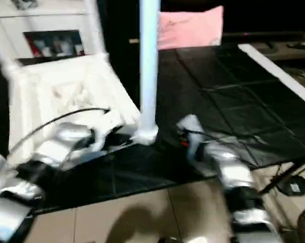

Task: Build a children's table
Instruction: Rotate leg to tighten

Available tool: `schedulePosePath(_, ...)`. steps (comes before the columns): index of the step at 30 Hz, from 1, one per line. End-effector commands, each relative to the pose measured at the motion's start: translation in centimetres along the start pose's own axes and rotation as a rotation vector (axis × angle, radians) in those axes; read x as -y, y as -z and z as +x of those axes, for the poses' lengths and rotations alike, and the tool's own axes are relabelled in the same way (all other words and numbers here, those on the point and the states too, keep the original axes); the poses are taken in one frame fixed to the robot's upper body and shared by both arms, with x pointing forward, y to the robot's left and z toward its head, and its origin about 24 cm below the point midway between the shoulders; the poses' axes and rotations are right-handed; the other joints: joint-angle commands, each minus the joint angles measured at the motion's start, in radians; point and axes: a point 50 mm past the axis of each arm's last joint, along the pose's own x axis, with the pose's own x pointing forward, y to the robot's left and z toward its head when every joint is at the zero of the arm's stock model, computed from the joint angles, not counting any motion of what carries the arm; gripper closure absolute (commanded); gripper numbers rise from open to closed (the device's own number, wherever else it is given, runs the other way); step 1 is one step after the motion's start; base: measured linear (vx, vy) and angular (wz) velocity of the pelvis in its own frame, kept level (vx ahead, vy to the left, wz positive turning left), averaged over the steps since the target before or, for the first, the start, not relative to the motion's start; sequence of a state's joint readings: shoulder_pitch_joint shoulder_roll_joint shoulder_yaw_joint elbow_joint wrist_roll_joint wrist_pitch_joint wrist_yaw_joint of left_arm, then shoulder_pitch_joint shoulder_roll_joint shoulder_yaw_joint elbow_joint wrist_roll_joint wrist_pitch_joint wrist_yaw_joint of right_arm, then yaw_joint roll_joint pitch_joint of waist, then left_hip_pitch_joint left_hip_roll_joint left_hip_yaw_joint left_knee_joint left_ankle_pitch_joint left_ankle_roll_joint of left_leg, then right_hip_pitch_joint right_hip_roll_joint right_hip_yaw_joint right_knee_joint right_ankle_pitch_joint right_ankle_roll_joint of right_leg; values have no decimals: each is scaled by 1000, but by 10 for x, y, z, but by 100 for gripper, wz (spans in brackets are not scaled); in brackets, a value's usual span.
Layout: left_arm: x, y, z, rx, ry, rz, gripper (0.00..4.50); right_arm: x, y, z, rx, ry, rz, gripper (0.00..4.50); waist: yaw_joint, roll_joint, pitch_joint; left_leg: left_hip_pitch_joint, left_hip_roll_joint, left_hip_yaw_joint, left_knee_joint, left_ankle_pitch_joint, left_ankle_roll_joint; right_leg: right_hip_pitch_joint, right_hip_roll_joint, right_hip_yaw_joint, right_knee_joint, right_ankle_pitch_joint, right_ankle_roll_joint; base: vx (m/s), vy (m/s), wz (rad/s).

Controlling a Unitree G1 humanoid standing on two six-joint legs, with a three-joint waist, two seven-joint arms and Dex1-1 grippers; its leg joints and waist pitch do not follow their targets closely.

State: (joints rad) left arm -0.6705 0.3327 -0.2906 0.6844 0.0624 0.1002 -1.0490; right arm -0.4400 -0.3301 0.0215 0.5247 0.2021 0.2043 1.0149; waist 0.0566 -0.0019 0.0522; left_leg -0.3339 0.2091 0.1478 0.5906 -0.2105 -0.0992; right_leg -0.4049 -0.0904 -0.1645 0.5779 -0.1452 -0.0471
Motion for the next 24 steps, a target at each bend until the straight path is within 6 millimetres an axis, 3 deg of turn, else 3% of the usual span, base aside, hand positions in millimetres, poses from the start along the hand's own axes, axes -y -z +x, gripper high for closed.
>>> schedulePosePath(1, 13, -5, 3, 10, 154, 77, 450, -4, -13, -1, 35, -66, -61, 8, 7, 3, -72, -13, 22, 8, -61, -135, 98, 72, -65, 65, -76, -333, -124, 0, 0, 0)
schedulePosePath(3, 15, -5, 1, 10, 192, 71, 450, -6, -16, -2, 37, -99, -98, 8, 13, 2, -71, -12, 25, 9, -63, -137, 91, 70, -66, 67, -73, -334, -132, 0, 0, 0)
schedulePosePath(5, 16, -5, -1, -6, 242, 99, 450, -11, -19, -1, 22, -180, -167, 8, 22, -1, -70, -2, 27, 14, -63, -144, 89, 61, -66, 71, -74, -338, -141, 0, 0, 0)
schedulePosePath(8, 17, -6, -3, -19, 290, 131, 450, -18, -21, 2, 3, -276, -196, 8, 36, -5, -71, -4, 29, 17, -64, -131, 92, 63, -66, 76, -67, -326, -145, 0, 0, 0)
schedulePosePath(12, 19, -9, -4, -19, 353, 167, 450, -22, -19, 9, -55, -368, -199, 23, 42, -5, -74, -6, 32, 18, -63, -103, 99, 64, -67, 81, -54, -261, -169, 0, 0, 0)
schedulePosePath(19, 22, -12, -4, -29, 408, 197, 450, -19, -17, 18, -124, -417, -234, 102, 52, -5, -78, -6, 33, 23, -61, -72, 90, 64, -69, 85, -42, -213, -193, 0, 0, 0)
schedulePosePath(24, 23, -12, -2, -20, 404, 195, 450, -19, -17, 21, -134, -459, -232, 146, 54, -8, -77, -9, 33, 24, -60, -78, 93, 66, -70, 85, -41, -216, -188, 0, 0, 0)
